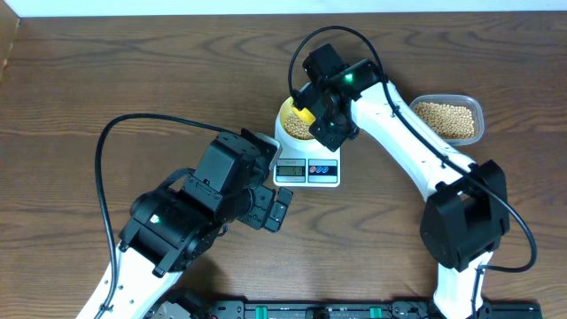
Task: Scoop item into bowl and weigh 50g on scale
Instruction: 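Carry the scoop over the yellow bowl and tip it to top up, then lift the emptied yellow scoop up and away from the bowl, right gripper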
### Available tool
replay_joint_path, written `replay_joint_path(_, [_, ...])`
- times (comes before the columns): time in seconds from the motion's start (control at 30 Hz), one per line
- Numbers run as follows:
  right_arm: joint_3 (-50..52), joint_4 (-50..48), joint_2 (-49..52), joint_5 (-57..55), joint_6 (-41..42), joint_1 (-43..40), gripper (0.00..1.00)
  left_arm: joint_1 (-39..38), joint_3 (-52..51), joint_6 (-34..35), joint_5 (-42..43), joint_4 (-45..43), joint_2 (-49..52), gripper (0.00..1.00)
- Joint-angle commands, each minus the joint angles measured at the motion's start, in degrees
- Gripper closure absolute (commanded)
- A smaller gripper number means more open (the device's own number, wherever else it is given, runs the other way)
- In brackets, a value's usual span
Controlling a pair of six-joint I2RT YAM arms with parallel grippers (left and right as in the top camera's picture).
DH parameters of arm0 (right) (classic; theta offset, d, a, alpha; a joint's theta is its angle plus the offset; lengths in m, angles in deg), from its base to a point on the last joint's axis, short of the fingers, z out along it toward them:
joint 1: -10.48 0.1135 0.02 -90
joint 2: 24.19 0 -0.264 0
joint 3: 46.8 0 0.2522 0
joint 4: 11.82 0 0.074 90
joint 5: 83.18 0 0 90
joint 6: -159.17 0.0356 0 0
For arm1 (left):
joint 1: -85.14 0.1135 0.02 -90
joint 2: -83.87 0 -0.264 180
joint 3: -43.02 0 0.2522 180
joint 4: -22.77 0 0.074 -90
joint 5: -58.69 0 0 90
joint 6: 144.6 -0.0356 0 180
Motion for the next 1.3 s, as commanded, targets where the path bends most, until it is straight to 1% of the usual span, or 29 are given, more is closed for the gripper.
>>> replay_joint_path(0.0, [0.55,0.07,1.07,-0.24,1.22,0.35,0.99,0.17,0.70,0.33,-0.11,0.11,0.00,0.00])
replay_joint_path(0.27, [3.37,-0.96,1.07,-0.22,1.66,0.48,0.99,0.17,0.70,0.33,-0.09,0.11,0.00,0.00])
replay_joint_path(0.8, [3.48,-1.11,1.07,1.99,2.23,1.81,0.99,0.17,0.70,0.33,-0.09,0.13,0.00,0.00])
replay_joint_path(1.27, [3.48,-0.92,1.07,6.10,4.28,-1.03,0.99,0.17,0.70,0.31,-0.09,0.13,0.00,0.00])
